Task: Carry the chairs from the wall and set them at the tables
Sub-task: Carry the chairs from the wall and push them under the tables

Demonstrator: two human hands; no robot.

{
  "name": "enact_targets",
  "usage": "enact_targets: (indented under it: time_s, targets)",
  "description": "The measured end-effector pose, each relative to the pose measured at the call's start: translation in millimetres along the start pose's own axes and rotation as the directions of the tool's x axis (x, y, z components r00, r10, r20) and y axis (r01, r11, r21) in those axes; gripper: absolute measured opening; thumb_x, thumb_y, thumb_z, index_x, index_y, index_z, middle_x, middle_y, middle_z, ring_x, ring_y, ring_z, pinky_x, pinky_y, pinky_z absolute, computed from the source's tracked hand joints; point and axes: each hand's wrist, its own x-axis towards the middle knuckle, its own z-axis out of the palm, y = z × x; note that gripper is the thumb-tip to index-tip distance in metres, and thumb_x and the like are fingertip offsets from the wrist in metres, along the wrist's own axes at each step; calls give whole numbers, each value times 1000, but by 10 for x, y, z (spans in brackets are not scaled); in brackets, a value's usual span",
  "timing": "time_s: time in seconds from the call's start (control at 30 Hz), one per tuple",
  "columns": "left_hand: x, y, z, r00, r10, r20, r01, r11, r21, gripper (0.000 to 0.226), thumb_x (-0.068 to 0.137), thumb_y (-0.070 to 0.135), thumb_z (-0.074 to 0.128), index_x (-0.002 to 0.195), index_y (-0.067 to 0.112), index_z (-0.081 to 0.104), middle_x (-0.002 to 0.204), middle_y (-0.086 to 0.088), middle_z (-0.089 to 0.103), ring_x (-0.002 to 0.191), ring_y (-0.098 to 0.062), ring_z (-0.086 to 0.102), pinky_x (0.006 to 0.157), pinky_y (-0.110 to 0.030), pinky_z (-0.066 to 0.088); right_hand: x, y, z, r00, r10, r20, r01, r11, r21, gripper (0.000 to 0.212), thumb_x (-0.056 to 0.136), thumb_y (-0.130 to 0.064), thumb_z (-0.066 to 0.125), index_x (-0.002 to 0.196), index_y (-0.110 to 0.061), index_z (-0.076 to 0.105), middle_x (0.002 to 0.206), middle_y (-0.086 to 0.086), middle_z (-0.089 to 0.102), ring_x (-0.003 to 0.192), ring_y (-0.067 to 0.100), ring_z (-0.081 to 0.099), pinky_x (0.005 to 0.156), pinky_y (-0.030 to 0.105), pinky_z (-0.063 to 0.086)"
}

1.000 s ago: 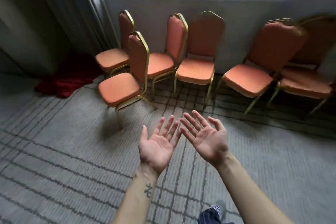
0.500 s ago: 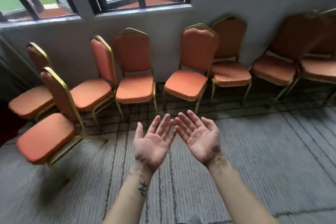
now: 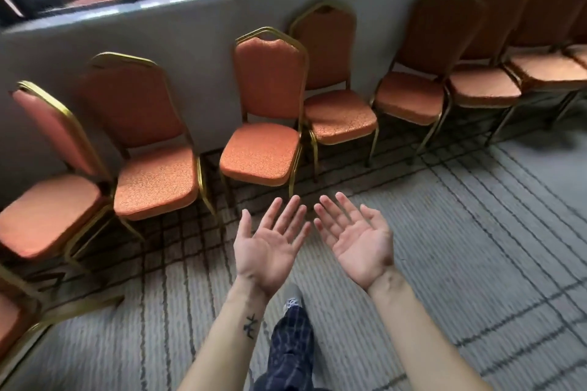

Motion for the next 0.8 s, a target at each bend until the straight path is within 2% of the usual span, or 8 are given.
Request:
enact_targets:
  time_s: [0.23,0.43,0.57,0.73,0.8]
  targets:
    - [1434,344,864,987,-130,93,125,990,59,71,104,61,32,152,10,43,143,-21,60,137,-40,53,122,-55,30,922,-826,512,993,-104,-58,103,994,-25,52,103,-32,35,146,-8,50,137,23,63,129,37,60,117,52,36]
    - [2394,521,1632,965,-188,180,175,981,87,70,104,61,34,152,11,43,144,-20,60,137,-38,54,121,-55,32,1676,-1518,769,978,-193,-85,199,978,69,53,102,-32,37,147,-8,48,139,24,61,130,39,60,117,53,36]
    - [3004,551,1898,966,-186,182,173,981,85,70,103,60,35,152,10,43,145,-21,59,138,-39,53,122,-55,31,2227,-1963,863,977,-196,-84,201,978,57,52,102,-31,36,147,-8,49,139,23,61,129,39,60,117,52,37]
    - [3786,508,2300,986,-100,132,97,995,23,69,104,59,36,152,9,43,144,-21,60,137,-38,53,122,-55,31,3087,-2567,960,986,-157,-47,158,987,24,51,103,-30,36,146,-8,50,138,22,63,128,38,61,116,52,38]
    - [4059,504,2512,991,-43,125,40,999,19,69,104,59,37,152,9,43,144,-20,59,138,-38,52,123,-55,29,3456,-2808,1026,995,-94,-14,94,996,0,50,103,-30,37,146,-9,50,137,21,64,127,37,62,114,51,40]
